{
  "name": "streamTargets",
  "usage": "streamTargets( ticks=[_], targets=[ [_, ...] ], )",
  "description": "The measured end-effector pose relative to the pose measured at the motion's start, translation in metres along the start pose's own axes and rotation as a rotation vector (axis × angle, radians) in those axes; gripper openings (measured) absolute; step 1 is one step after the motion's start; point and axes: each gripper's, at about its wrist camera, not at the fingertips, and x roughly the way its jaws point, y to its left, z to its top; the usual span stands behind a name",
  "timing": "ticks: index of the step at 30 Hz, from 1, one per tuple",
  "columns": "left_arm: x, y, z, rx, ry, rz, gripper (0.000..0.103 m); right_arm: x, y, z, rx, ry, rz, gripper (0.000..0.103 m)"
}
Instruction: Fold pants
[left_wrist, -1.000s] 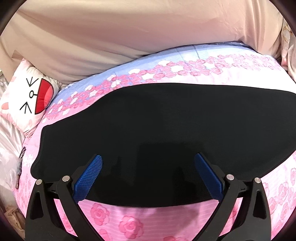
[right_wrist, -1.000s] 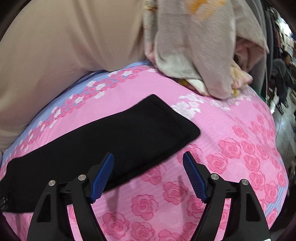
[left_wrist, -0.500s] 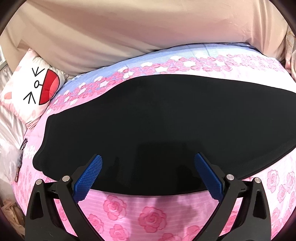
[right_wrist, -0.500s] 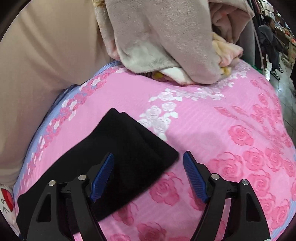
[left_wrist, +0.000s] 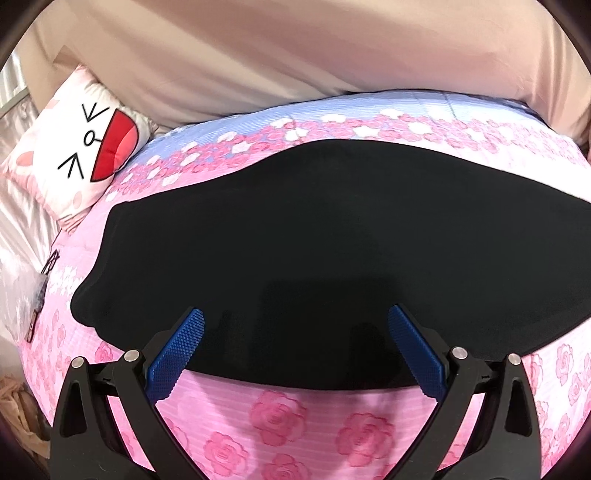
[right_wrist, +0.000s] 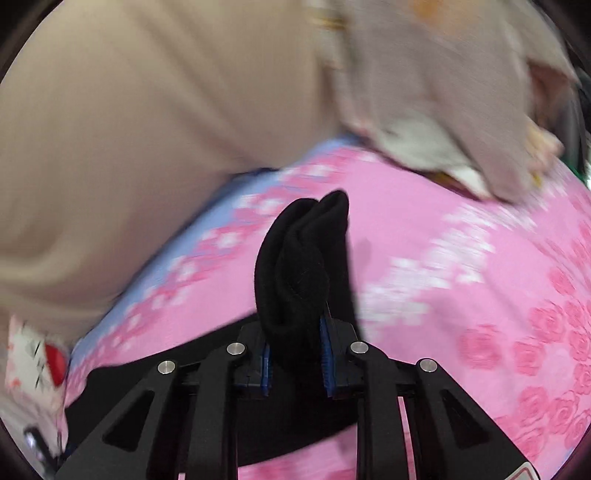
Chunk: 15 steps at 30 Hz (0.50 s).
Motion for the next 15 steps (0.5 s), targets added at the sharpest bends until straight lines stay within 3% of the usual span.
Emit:
streamTargets(
  ticks=[3, 8, 13, 15],
  targets=[
    [0.004, 0.015, 0.001, -0.037, 0.006, 0.006, 0.098, 0.013, 0.091, -0.010, -0.173, 0.059, 0.158, 0.020],
    [0.004, 0.048, 0.001, -0.103, 0.000, 0.014, 0.098, 0.066, 0.219, -0.070, -0.407, 0.219, 0.353, 0.020],
    [0.003, 0.080, 0.000, -0.129, -0.007, 0.032, 0.098, 0.135, 0.281, -0.158, -0.579, 0.412, 0.349, 0.021],
    [0.003, 0.089, 0.000, -0.127, -0.009, 0.033, 0.098, 0.146, 0.287, -0.182, -0.644, 0.443, 0.310, 0.030]
  ],
)
